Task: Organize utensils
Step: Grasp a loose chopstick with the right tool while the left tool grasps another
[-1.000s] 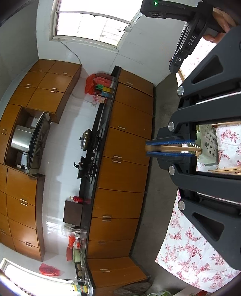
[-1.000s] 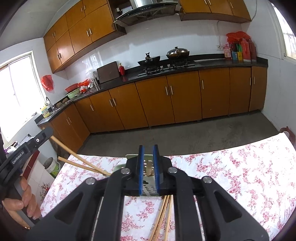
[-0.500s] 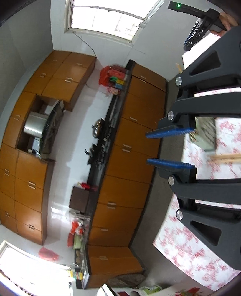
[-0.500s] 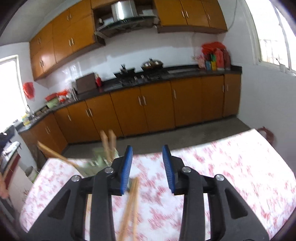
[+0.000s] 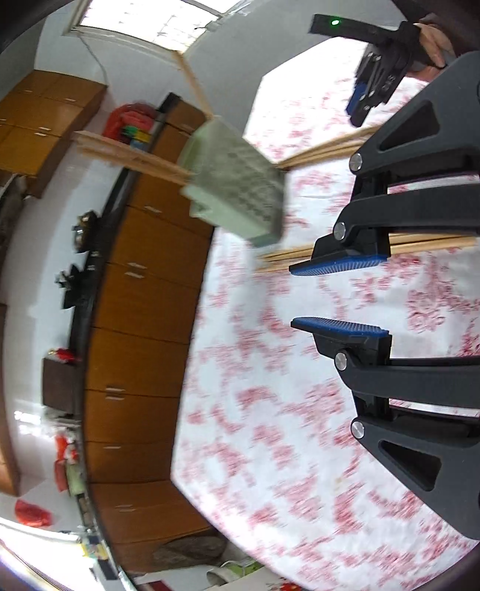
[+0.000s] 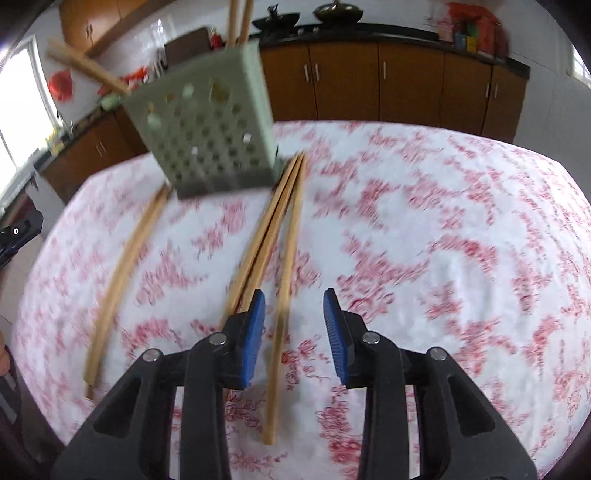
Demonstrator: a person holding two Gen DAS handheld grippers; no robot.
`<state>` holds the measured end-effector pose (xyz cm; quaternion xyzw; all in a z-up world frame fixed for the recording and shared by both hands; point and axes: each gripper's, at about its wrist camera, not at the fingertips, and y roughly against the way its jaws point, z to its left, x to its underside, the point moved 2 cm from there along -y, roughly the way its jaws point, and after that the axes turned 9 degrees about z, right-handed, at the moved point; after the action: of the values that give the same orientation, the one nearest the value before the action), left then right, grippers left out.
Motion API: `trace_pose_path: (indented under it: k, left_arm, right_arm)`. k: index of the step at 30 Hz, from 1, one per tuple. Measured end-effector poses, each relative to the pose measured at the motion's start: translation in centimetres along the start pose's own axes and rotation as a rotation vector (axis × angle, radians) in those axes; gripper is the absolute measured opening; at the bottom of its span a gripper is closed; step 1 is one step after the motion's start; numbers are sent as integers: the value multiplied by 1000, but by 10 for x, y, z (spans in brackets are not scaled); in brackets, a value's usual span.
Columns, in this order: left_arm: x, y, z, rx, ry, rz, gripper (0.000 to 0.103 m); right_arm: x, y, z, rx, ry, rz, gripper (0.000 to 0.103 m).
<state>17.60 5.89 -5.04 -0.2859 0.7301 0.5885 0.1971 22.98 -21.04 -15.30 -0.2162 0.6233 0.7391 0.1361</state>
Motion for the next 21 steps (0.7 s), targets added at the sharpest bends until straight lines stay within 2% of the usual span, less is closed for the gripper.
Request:
trace_pose_path:
  k: [2, 4, 5, 7, 12, 21]
  left_arm:
    - [10, -8, -2, 18, -11, 30, 24]
    - [19, -14, -5, 40, -19, 55, 24]
    - [23, -17, -7, 51, -26, 69, 24]
    - [28, -24, -12, 67, -41, 95, 24]
    - [42, -34, -26, 91, -96, 143, 24]
    - [54, -56, -42, 33, -158, 215, 17]
  right_arm:
    - [1, -9, 5, 35, 18, 14, 30]
    - [1, -10, 5, 78, 44, -4, 20]
    - [1, -10, 3, 100, 46, -11, 9]
    - [-2, -10, -8, 86, -13, -11, 8]
    - [-6, -2, -48, 121, -163, -30, 8]
    - [-5, -4, -46, 138, -139, -34, 8]
